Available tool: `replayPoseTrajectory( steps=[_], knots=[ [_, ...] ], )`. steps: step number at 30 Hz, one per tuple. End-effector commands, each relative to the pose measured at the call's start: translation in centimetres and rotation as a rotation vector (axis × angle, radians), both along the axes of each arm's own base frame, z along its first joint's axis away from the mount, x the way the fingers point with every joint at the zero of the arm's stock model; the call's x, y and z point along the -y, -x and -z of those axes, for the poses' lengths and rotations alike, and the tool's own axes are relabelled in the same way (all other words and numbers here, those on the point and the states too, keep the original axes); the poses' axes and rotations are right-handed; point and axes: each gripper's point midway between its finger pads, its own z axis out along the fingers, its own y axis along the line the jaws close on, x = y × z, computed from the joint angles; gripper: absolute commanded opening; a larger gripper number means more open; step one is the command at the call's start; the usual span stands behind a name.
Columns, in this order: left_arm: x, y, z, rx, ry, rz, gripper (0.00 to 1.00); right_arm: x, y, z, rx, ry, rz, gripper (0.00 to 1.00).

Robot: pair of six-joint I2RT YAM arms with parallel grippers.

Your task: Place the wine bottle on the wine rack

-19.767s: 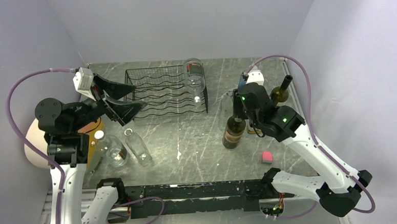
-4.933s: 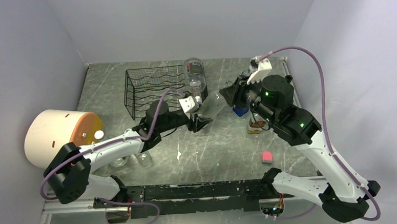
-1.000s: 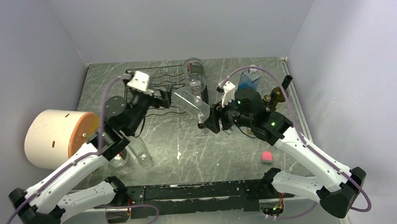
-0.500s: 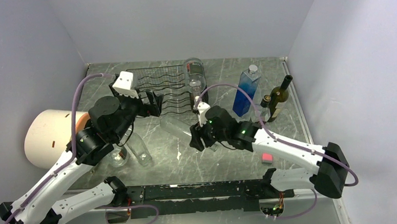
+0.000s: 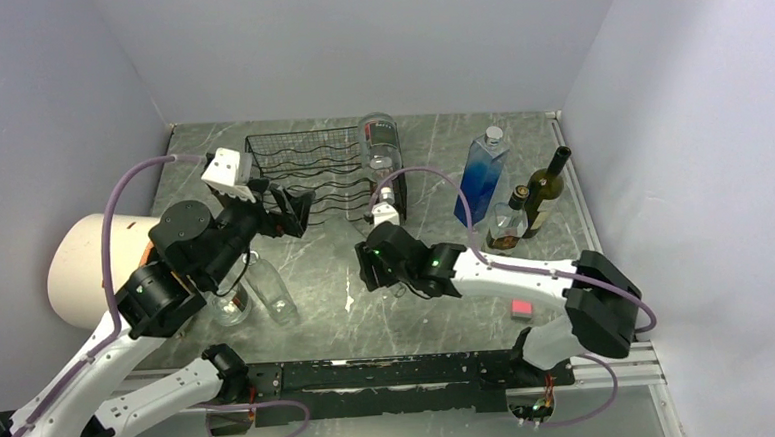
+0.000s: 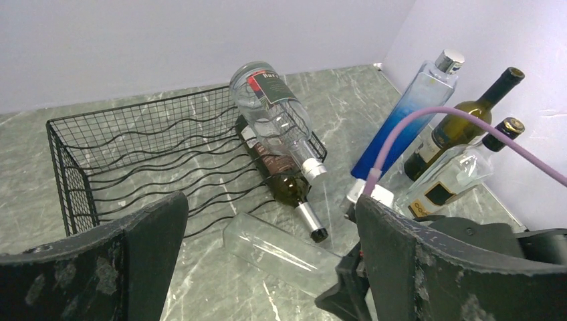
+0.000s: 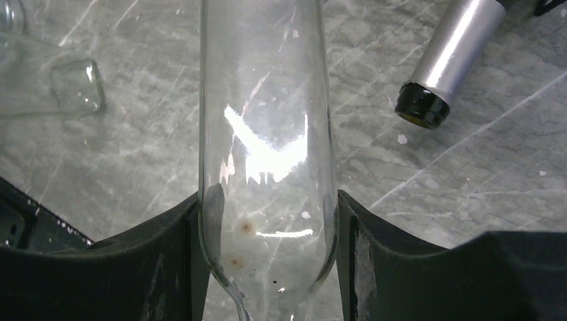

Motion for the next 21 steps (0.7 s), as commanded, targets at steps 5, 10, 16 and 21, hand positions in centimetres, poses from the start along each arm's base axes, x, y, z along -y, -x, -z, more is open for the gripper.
replayPoseTrajectory(
  steps=[5,10,16,21],
  knots=[
    [-0.5,1.3,0.4,-0.022,0.031,0.027,0.99,-3.7,-3.8,-3.3,0.088,-0.085,0.181,0.0],
    [-0.4,1.6,0.5,-0.016,0.04,0.042,0.98,-4.5,-4.8,-3.3,0.098,-0.087,0.222,0.0],
    [0.0,1.7,1.0,-0.025,0.045,0.057,0.99,-5.7,-6.1,-2.4,0.102,-0.034,0.255,0.0],
    [0.0,1.5,1.6,-0.039,0.028,0.049,0.99,-6.4,-7.5,-2.0,0.131,-0.002,0.289,0.0]
  ],
)
